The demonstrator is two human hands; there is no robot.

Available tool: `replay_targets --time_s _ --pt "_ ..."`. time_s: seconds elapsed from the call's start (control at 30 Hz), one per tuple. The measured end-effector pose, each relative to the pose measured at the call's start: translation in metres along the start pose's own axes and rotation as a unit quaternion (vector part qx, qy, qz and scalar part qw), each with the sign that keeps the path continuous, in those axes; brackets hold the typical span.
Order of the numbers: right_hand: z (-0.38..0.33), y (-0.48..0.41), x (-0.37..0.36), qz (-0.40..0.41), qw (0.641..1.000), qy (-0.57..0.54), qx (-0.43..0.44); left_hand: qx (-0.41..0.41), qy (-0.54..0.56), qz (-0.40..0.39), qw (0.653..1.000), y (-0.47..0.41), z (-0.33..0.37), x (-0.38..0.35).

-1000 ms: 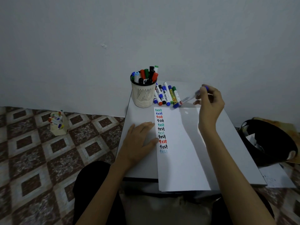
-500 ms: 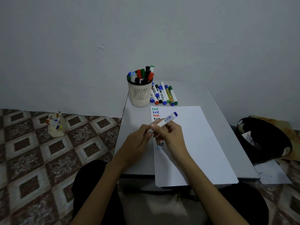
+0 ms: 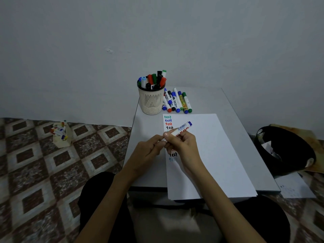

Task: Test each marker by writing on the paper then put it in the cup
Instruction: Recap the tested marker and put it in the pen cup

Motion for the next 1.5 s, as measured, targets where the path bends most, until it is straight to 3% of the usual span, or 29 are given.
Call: replay_targets --time_s 0.53,0.63,0.8,0.93,1.13,1.5 --pt "-0.009 -0.001 0.001 -0.036 0.999 -0.001 0.025 0.026 0.054 0.029 0.998 -0.004 0.002 0.007" --pt "-0.017 0.000 0.000 -0.032 0.998 0.025 0.043 0.010 0.027 0.046 0.999 -0.004 0.005 0.007" --pt "-0.026 -0.005 0.018 0.072 0.996 -0.020 0.056 0.056 -0.076 0.060 0.994 -0.001 -0.014 0.010" --pt "-0.028 -0.001 0.035 0.082 0.992 -0.069 0.066 0.057 -0.203 -0.015 0.977 -0.002 -0.020 -0.002" --pt "-0.013 0.017 0.038 0.030 0.998 -0.062 0.014 0.066 -0.221 -0.018 0.973 -0.003 -0.018 -0.001" --pt "-0.003 0.019 0.033 -0.008 1.000 -0.021 0.009 0.079 -0.208 -0.015 0.975 -0.001 -0.022 -0.003"
Point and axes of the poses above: each hand's wrist, its own y-axis away from the middle knuckle, its own x-axis out of the back of the hand, z = x × y, the point moved 6 cm from there along -y, towards the middle knuckle, and after that the axes turned 1 degree about x, right-handed, at the moved point
